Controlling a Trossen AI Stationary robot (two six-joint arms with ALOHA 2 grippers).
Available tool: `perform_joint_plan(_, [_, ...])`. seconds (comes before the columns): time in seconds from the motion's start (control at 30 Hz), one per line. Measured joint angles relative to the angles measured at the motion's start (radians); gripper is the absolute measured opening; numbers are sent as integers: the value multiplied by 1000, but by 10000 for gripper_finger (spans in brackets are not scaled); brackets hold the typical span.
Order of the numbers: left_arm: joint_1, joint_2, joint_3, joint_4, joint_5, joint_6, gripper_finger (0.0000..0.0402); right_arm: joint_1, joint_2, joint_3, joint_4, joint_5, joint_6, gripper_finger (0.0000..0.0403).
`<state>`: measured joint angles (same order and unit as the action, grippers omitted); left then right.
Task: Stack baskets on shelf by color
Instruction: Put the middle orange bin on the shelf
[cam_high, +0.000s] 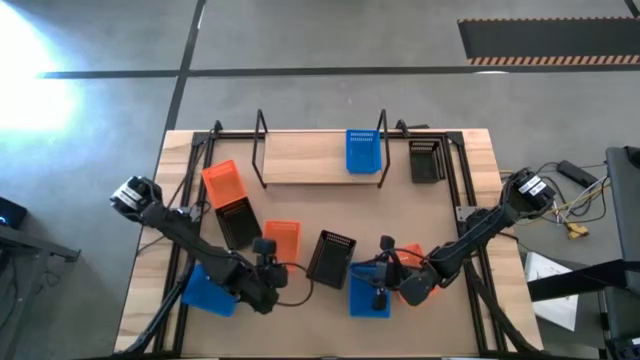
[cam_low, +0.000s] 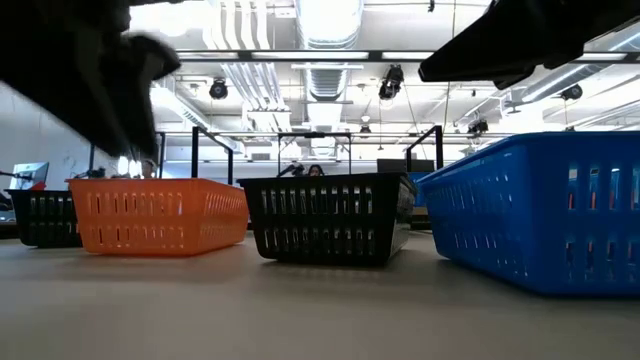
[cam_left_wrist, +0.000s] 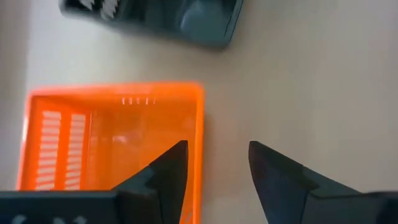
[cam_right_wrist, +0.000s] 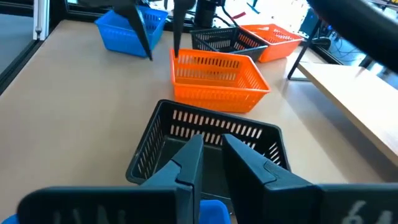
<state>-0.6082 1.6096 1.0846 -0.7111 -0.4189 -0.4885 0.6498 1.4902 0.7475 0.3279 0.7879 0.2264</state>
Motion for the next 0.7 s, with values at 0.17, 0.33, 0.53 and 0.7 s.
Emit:
perform_joint_plan(0.17, [34,6,-77,-8,43,-3,119,-2,0,0,0,0,1,52])
perform_joint_plan(0.33, [63,6,-95,2,44,28,67,-2,0,0,0,26,1,52])
perform_joint_plan(0.53, [92,6,-109,64,122,125,5,1,0,0,0,78,1,52])
perform_joint_plan(0.7, [92,-20,-40,53,127,161,1,44,-3,2,-7,78,-1,52])
